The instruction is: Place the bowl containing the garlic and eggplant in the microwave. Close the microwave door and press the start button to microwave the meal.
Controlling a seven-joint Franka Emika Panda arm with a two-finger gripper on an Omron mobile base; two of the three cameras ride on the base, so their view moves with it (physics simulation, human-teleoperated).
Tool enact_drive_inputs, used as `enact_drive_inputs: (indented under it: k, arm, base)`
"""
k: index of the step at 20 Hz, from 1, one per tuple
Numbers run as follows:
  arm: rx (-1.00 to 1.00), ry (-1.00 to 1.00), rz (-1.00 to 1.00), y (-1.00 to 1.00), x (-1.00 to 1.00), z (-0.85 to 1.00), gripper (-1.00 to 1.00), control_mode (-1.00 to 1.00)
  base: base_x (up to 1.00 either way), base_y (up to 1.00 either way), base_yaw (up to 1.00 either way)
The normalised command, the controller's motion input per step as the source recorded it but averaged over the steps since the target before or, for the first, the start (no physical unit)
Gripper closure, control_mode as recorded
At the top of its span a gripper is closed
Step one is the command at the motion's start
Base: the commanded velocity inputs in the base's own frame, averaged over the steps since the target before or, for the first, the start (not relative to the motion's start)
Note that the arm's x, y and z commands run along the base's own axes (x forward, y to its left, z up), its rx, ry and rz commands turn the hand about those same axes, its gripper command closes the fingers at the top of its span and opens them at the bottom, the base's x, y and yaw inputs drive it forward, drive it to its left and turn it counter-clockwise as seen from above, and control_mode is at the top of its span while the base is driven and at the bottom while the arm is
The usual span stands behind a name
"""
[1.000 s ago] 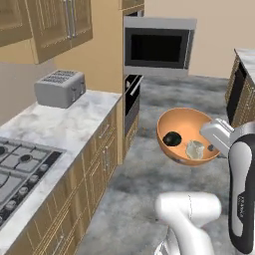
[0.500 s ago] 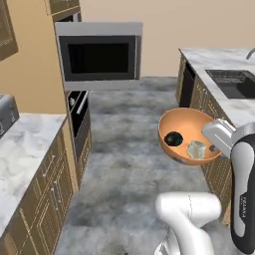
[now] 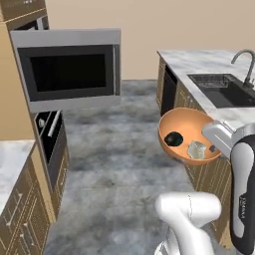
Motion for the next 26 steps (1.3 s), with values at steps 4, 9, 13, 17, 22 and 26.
enact_drive_inputs:
  k: [4, 9, 13, 17, 22, 26]
  arm:
    - [0.0, 0.0, 0.0, 0.0, 0.0, 0.0, 1.0, 1.0]
    - [0.0, 0.0, 0.0, 0.0, 0.0, 0.0, 1.0, 1.0]
    - [0.0, 0.0, 0.0, 0.0, 0.0, 0.0, 1.0, 1.0]
    - [0.0, 0.0, 0.0, 0.0, 0.0, 0.0, 1.0, 1.0]
    - [0.0, 0.0, 0.0, 0.0, 0.0, 0.0, 1.0, 1.0]
    - [0.0, 0.0, 0.0, 0.0, 0.0, 0.0, 1.0, 1.0]
  base:
    - [0.75, -0.46, -0.16]
    - [0.86, -0.34, -0.13]
    - [0.99, -0.08, -0.09]
    - [0.98, -0.03, -0.04]
    - [0.73, -0.19, 0.12]
    - [0.67, -0.26, 0.46]
